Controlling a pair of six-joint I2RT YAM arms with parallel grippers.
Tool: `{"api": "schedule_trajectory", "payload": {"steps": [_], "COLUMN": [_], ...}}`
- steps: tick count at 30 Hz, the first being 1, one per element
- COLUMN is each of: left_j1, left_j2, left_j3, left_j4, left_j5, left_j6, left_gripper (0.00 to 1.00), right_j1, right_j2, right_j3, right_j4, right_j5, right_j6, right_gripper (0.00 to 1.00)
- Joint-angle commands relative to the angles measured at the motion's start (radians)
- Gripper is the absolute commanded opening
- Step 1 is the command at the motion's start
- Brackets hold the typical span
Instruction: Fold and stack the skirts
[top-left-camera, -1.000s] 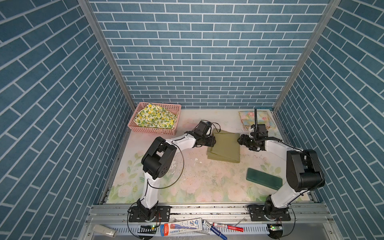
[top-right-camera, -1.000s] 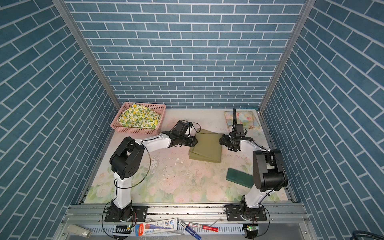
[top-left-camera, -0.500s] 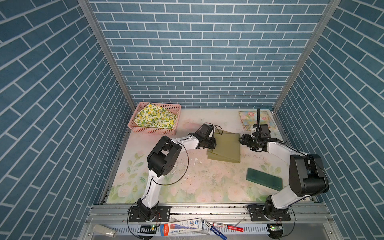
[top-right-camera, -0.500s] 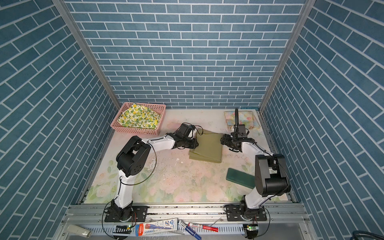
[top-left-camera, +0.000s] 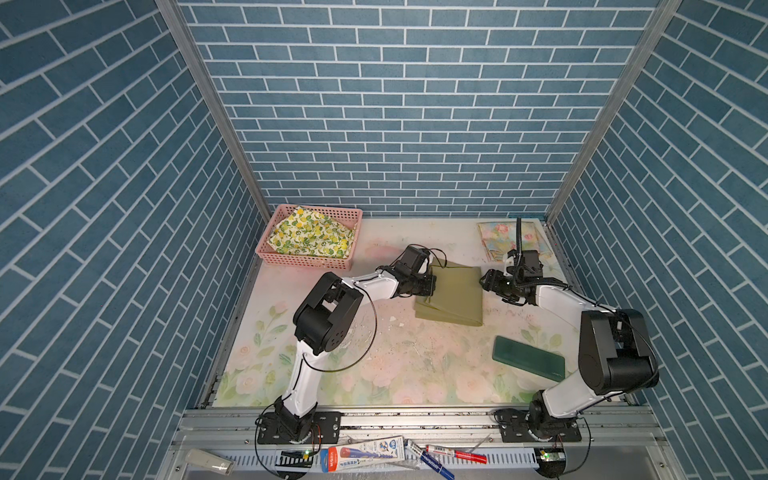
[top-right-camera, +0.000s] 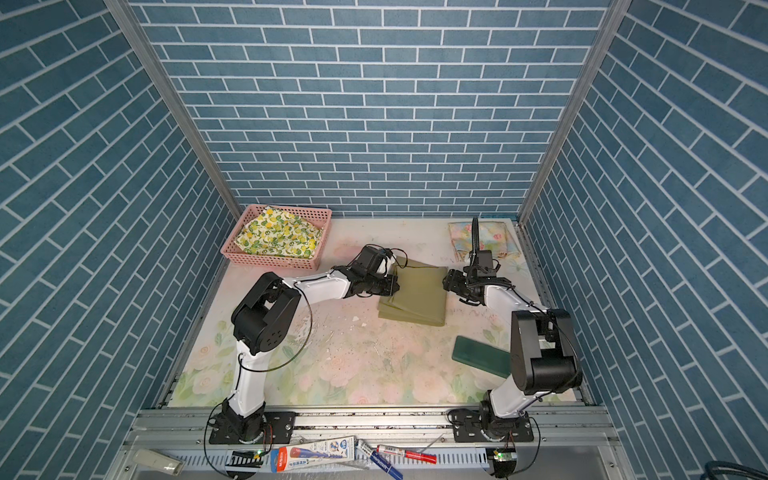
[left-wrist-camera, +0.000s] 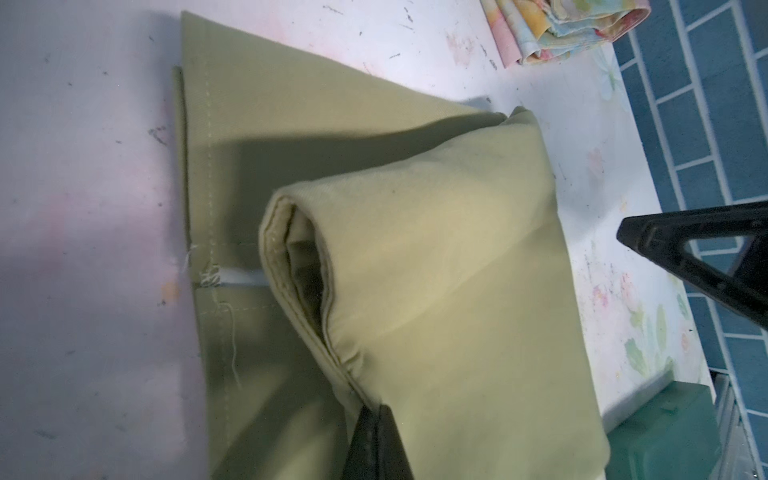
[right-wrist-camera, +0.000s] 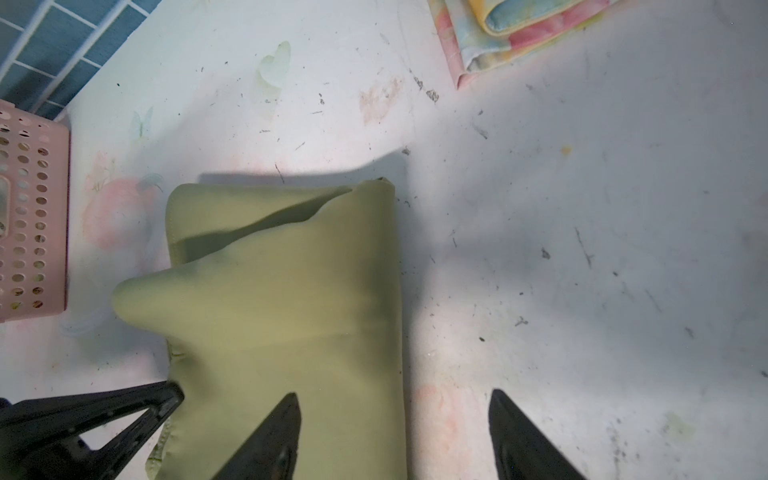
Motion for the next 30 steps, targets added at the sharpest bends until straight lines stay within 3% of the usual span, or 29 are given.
{"api": "schedule_trajectory", "payload": {"steps": [1, 11, 20, 30], "left_j1": [0.001, 0.020, 0.086, 0.133], "left_j2": [-0.068, -0.139, -0.152, -0.057], "left_j3": [-0.020, -0.045, -0.166, -0.238], "left_j4": [0.043, 0.065, 0.176, 0.234], "left_j5": [0.032, 0.065, 0.102, 0.088], "left_j6": [-0.022, -0.048, -0.107, -0.089], "left_gripper": [0.00, 0.00, 0.00, 0.00], "right_j1": [-0.006, -0.014, -0.014, -0.013], "right_j2": [-0.040, -0.052, -0.060, -0.035], "right_j3": [-0.022, -0.014, -0.019, -0.017], "right_j4": [-0.023, -0.043, -0.052, -0.038], "right_j5": [0.013, 0.028, 0.039, 0.016], "right_j6": [0.001, -0.009, -0.010, -0.002], "right_gripper": [0.71, 0.71, 0.71, 0.71]}}
